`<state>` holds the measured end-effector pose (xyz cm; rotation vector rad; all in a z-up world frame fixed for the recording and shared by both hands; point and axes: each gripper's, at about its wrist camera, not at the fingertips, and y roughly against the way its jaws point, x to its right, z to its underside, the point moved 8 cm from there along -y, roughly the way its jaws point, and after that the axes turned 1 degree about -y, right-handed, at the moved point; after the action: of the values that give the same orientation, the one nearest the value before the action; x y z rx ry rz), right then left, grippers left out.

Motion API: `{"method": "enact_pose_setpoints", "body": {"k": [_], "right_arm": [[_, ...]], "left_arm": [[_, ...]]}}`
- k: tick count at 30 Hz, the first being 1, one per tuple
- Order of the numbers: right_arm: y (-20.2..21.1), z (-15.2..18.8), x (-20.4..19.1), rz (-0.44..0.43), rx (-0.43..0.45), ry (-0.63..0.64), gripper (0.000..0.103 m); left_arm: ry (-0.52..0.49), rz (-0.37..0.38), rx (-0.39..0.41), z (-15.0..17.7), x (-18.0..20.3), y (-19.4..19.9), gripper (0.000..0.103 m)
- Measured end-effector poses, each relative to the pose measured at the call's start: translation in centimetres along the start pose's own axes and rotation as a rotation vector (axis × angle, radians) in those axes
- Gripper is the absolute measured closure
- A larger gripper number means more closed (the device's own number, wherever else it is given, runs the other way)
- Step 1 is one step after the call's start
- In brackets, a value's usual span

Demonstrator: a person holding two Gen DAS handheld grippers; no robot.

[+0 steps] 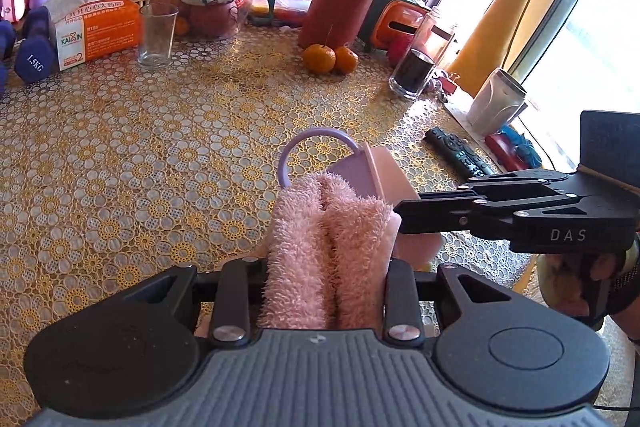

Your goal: Organize objects

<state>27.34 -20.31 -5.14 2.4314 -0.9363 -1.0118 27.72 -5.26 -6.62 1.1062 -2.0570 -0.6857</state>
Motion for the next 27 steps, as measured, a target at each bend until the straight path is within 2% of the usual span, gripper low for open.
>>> {"method": "enact_pose_setpoints", "body": {"k": [9, 14, 17, 21, 27], "right_arm": [[-0.3, -0.1, -1.4, 0.074, -0.044, 0.123, 0.094], [-0.8, 0.2, -3.1, 0.167, -0.091, 0.300, 0.093], [-1.3, 0.4, -3.7, 0.193, -0.113, 0.359, 0.093], [-1.6, 0.5, -3.9, 0.190, -0.115, 0.361, 0.093], [-1.6, -0.2, -3.5, 0.200, -0.105, 0.319, 0.092]], "left_arm": [[-0.052, -0.133, -0.062, 0.2, -1.1, -2.1, 0.073], [-0.101, -0.209, -0.060, -0.3, -1.8, -1.0, 0.073], [-0.106, -0.264, -0.066, -0.3, -3.1, -0.1, 0.073], [-0.131, -0.347, -0.106, 0.3, -4.7, -0.1, 0.072], [-0.119, -0.361, -0.117, 1.1, -5.6, -0.5, 0.071]]}}
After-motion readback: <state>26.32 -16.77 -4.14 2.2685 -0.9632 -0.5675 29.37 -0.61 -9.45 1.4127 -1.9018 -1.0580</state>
